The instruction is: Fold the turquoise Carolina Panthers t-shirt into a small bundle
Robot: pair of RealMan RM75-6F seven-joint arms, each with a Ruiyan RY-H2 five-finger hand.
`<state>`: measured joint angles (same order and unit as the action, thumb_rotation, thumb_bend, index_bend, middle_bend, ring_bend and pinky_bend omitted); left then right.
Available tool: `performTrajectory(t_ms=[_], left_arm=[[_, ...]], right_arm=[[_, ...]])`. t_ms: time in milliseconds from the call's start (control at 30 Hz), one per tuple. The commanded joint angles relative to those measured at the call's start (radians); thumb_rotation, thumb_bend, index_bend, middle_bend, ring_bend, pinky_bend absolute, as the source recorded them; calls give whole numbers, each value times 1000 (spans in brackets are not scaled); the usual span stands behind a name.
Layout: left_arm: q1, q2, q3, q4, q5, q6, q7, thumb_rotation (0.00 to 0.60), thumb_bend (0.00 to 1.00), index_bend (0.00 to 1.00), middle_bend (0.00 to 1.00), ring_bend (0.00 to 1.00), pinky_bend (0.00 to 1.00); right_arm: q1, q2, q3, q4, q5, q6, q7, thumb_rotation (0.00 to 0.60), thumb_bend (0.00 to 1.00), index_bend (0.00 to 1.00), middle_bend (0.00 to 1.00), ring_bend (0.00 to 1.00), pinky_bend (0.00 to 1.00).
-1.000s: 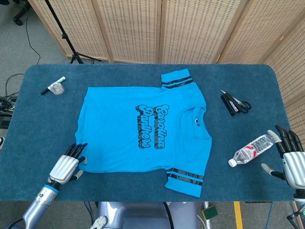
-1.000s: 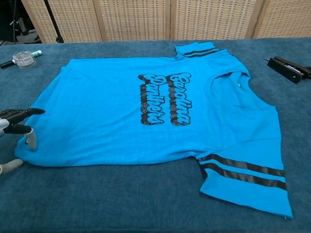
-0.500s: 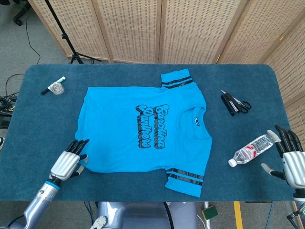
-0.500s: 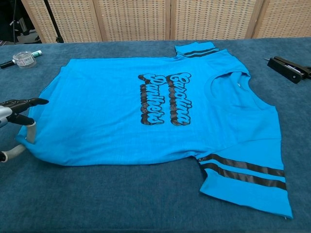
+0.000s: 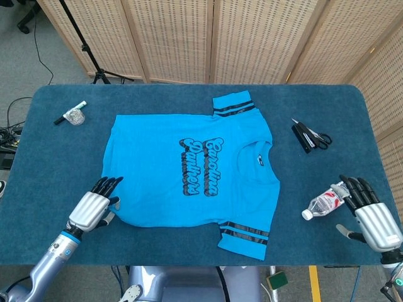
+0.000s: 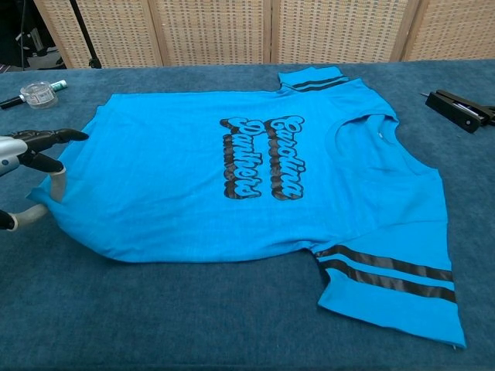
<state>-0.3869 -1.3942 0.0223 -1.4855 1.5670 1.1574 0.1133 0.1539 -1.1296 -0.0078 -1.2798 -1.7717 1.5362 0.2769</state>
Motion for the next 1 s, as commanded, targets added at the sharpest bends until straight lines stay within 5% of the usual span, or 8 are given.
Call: performTrajectory(t_ms=[33,367,1000], left_arm=[[-8,13,-7,-26,-8,-4,19,600,467,797,0,0,0],[-29,44,-23,-79,-35,-24,58,600,465,797,0,0,0],[-63,74,-39,-153,-81,-62,101,600,466,798,0,0,0]], right_arm=[[23,-36,-45,53,-72,3,0,600,0,168,0,0,0],[100,-94,-123,137,-225,-32,-73,600,0,251,0,0,0],[211,-125,-170,-66,-280,-242,-318,600,0,269,0,0,0]])
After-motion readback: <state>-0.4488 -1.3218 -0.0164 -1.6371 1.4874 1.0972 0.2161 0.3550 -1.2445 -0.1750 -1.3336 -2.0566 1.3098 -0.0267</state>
